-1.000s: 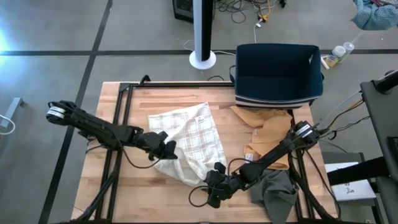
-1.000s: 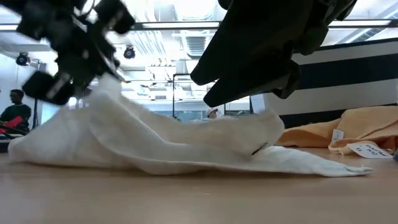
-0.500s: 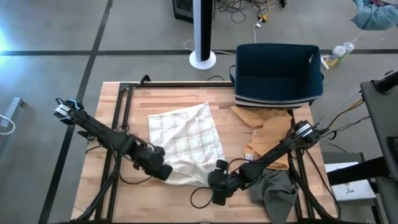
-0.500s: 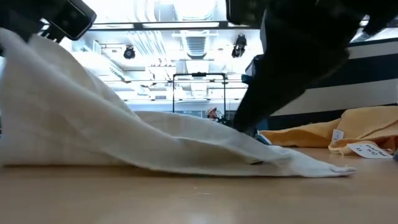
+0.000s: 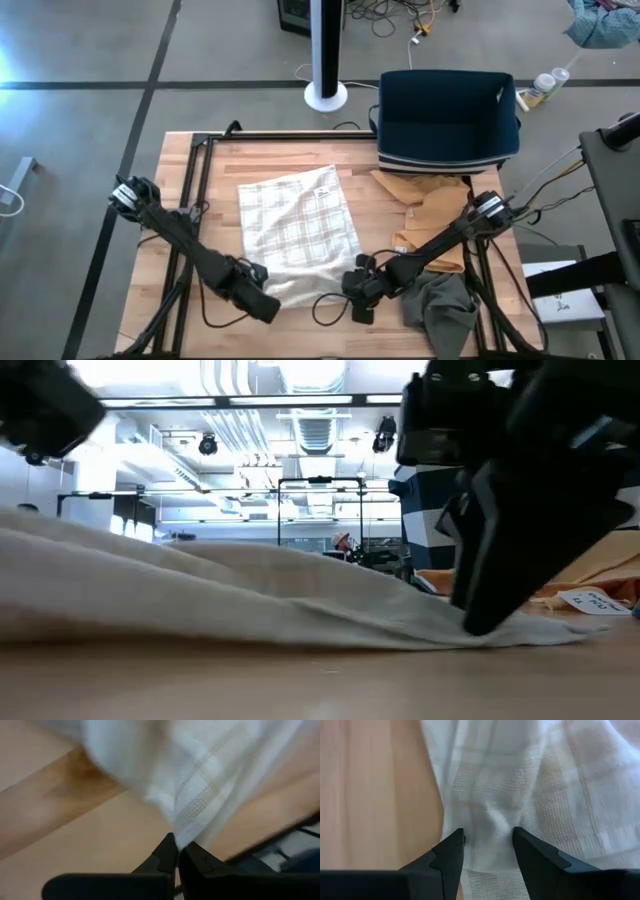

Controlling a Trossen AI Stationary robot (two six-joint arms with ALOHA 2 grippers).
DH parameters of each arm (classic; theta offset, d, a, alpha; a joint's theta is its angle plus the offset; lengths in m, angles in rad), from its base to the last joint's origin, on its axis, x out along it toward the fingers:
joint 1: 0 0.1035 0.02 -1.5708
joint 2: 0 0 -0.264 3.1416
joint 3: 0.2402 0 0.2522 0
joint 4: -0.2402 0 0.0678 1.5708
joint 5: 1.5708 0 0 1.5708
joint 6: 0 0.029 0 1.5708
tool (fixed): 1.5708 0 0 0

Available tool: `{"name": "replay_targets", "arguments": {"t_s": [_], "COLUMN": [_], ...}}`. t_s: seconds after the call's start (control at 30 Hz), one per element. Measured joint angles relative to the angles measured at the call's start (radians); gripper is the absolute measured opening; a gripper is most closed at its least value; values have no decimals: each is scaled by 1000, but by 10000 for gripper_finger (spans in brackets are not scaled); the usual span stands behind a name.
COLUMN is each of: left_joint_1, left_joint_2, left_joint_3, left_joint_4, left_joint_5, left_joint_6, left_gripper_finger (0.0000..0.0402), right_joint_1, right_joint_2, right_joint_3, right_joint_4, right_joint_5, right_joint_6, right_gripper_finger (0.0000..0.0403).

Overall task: Fold towel
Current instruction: Fold the white towel

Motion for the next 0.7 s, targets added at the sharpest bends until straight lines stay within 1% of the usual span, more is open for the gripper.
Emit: {"name": "replay_targets", "arguments": {"t_s": [0.1,0.2,0.37,0.43,0.63,0.7], "left_joint_1": [-34,-73,-102,-113,-136,-149], "left_joint_2": [4,1,-10,-11,-28,-46], "left_joint_3": [-4,-6,-4,-4,-4,-4], "left_joint_4": [-69,-167,-155,-115,5,23], "left_joint_5": [-46,-97,-96,-82,32,41], "left_joint_6": [-54,-153,-218,-224,-229,-244], "left_gripper_finger": [0,0,10,20,55,68], "right_joint_1": [1,-1,-4,-3,-4,-4], "right_joint_2": [-31,-65,-104,-102,-81,-62], "right_joint_3": [-4,4,36,41,40,40], "right_joint_4": [-47,-95,-75,-70,9,37], "right_joint_5": [-15,-19,-18,-16,-13,-17], "right_joint_6": [-7,-15,-46,-60,-66,-60], "right_gripper_finger": [168,169,163,162,167,167]}}
